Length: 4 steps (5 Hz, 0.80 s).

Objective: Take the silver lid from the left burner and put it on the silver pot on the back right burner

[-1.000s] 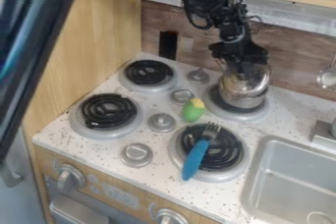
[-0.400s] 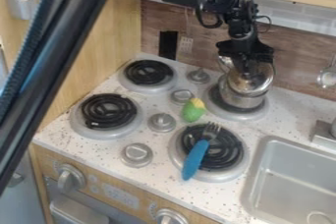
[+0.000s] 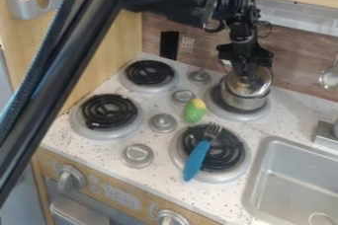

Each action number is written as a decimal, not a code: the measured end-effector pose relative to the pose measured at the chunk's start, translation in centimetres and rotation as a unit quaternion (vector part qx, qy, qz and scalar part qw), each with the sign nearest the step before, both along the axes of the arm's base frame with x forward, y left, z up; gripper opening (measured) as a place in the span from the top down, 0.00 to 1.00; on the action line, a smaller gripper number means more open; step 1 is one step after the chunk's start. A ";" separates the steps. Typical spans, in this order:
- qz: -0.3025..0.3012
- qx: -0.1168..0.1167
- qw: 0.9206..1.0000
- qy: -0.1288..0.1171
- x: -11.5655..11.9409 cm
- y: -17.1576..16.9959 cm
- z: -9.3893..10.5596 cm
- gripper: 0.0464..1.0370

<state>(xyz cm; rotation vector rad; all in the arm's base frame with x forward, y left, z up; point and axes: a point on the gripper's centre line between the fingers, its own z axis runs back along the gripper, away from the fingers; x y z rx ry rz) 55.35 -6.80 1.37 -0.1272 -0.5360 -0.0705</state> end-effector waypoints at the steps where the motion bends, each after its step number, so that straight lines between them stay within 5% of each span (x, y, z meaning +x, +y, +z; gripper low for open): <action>1: 0.000 0.001 1.000 -0.002 0.2 0.0 0.1 0.78; 3: 0.009 0.003 1.000 0.002 0.4 0.2 0.0 0.19; 4: 0.013 -0.001 1.000 0.003 0.4 0.1 -0.2 0.01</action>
